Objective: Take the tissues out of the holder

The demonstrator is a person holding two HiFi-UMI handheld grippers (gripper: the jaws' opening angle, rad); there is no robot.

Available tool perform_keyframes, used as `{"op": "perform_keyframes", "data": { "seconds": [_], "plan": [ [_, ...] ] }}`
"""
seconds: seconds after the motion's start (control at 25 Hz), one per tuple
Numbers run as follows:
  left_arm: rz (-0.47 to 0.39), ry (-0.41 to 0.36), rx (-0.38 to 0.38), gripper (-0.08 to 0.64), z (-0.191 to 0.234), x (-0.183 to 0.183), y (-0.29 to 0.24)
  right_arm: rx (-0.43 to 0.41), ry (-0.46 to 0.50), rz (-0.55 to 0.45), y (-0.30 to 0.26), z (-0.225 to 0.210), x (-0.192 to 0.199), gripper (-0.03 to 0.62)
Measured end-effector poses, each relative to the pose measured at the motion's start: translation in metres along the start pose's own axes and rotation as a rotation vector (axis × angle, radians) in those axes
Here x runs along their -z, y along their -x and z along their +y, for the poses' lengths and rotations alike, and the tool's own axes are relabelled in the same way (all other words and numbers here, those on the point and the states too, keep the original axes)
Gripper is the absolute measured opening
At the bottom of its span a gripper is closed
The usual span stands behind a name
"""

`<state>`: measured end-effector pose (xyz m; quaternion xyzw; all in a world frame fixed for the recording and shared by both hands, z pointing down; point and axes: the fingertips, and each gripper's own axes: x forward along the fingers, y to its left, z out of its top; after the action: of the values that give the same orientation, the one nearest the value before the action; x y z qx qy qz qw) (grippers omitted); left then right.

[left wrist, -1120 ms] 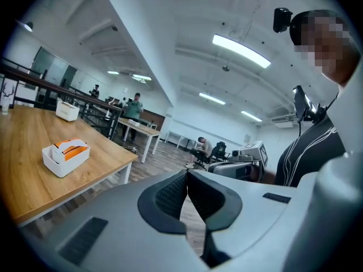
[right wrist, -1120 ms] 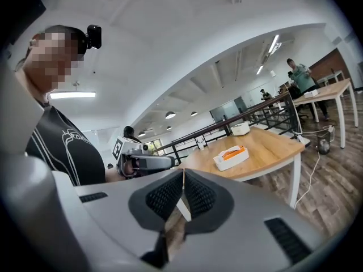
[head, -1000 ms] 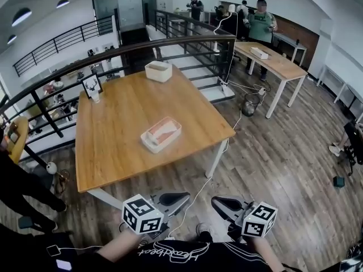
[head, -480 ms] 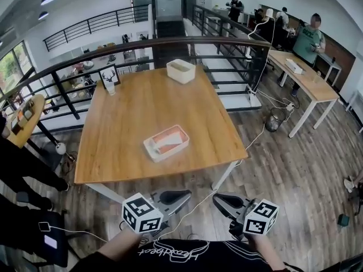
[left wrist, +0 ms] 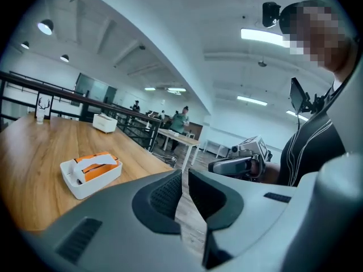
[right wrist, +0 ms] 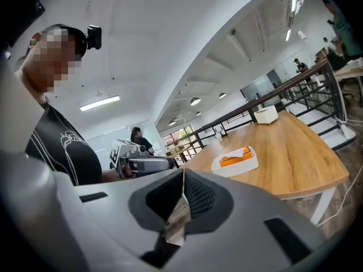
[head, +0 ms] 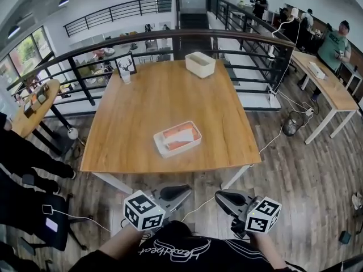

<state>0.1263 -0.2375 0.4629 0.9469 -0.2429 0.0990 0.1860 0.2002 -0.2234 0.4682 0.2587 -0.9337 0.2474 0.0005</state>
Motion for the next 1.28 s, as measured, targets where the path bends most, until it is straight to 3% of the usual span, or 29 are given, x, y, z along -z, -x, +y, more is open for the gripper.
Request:
{"op": "perform_keyframes", "data": {
  "seconds": [0.32, 0.6, 0.68, 0.8, 1.0, 1.28],
  "plan": [
    [-0.002, 0.037, -0.085, 0.079, 0.056, -0.008, 0.004, -0.004, -0.045, 0.026, -0.024, -0.033, -0.006, 0.017],
    [0.047, -0.105, -0.184, 0.173, 0.141, -0.033, -0.016, 0.028, -0.086, 0.052, -0.057, -0.083, -0.02, 0.017],
    [0.059, -0.146, -0.211, 0.244, 0.166, -0.042, -0.024, 0.034, -0.095, 0.05, -0.066, -0.097, -0.029, 0.017],
    [0.107, -0.225, -0.248, 0.293, 0.202, -0.049, -0.034, 0.04, -0.101, 0.056, -0.082, -0.114, -0.04, 0.017],
    [0.2, -0.289, -0.265, 0.339, 0.262, -0.042, -0.054, 0.07, -0.117, 0.045, -0.108, -0.145, -0.058, 0.017],
    [0.428, -0.4, -0.192, 0.364, 0.308, 0.0, -0.083, 0.111, -0.153, 0.032, -0.12, -0.164, -0.057, 0.017]
  ]
}}
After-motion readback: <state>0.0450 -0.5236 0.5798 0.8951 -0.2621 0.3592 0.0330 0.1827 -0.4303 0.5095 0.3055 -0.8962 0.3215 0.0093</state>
